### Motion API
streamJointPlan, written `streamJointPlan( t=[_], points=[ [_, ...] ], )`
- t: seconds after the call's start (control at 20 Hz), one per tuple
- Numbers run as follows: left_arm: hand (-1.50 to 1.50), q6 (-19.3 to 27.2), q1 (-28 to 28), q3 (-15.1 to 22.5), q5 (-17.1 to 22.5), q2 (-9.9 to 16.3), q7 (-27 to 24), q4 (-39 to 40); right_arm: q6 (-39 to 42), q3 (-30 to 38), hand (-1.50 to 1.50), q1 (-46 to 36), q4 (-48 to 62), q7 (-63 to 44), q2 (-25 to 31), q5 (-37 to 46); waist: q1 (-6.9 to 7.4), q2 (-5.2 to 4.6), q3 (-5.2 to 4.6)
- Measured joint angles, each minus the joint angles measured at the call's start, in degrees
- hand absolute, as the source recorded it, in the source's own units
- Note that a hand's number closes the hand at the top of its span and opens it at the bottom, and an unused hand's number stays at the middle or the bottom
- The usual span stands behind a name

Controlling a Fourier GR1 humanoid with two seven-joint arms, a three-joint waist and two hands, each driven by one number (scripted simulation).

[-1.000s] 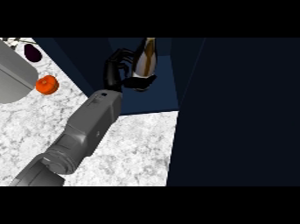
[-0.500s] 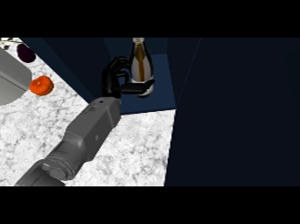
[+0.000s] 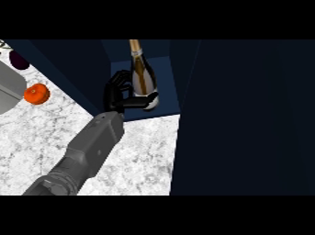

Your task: Pick up the wine, place it into the cabinet and close the cabinet

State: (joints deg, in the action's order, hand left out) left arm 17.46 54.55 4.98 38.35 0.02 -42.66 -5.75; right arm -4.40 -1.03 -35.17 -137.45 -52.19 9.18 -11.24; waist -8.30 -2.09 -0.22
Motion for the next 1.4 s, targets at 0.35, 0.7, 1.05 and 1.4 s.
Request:
streamJointPlan(
  t=[0.35, 0.7, 1.05, 1.4],
  points=[
    [1.5, -1.38, -3.63, 1.66, 1.59, -0.02, -0.58, -0.15, 0.13, 0.02, -1.5, -0.99, 0.34, 0.2, -0.47, -0.43, -1.37, 0.0, -0.07],
    [1.5, 1.18, -4.95, 3.53, 3.08, -0.02, -1.43, -1.16, 0.52, 0.34, -1.5, -0.89, 0.67, 0.42, -0.86, -1.9, -2.29, -0.08, -0.08],
    [1.5, 2.98, -3.53, 5.38, 4.26, -0.02, -0.42, -2.28, 0.86, 0.7, -1.5, -0.82, 1.16, 0.73, -0.87, -2.64, -2.15, -0.16, -0.08],
    [1.5, 6.28, 0.55, 6.35, 6.04, -0.03, 1.84, -3.16, 1.22, 1.37, -1.5, 0.17, 1.12, 1.2, -0.73, -2.98, -2.18, -0.23, -0.01]
  ],
)
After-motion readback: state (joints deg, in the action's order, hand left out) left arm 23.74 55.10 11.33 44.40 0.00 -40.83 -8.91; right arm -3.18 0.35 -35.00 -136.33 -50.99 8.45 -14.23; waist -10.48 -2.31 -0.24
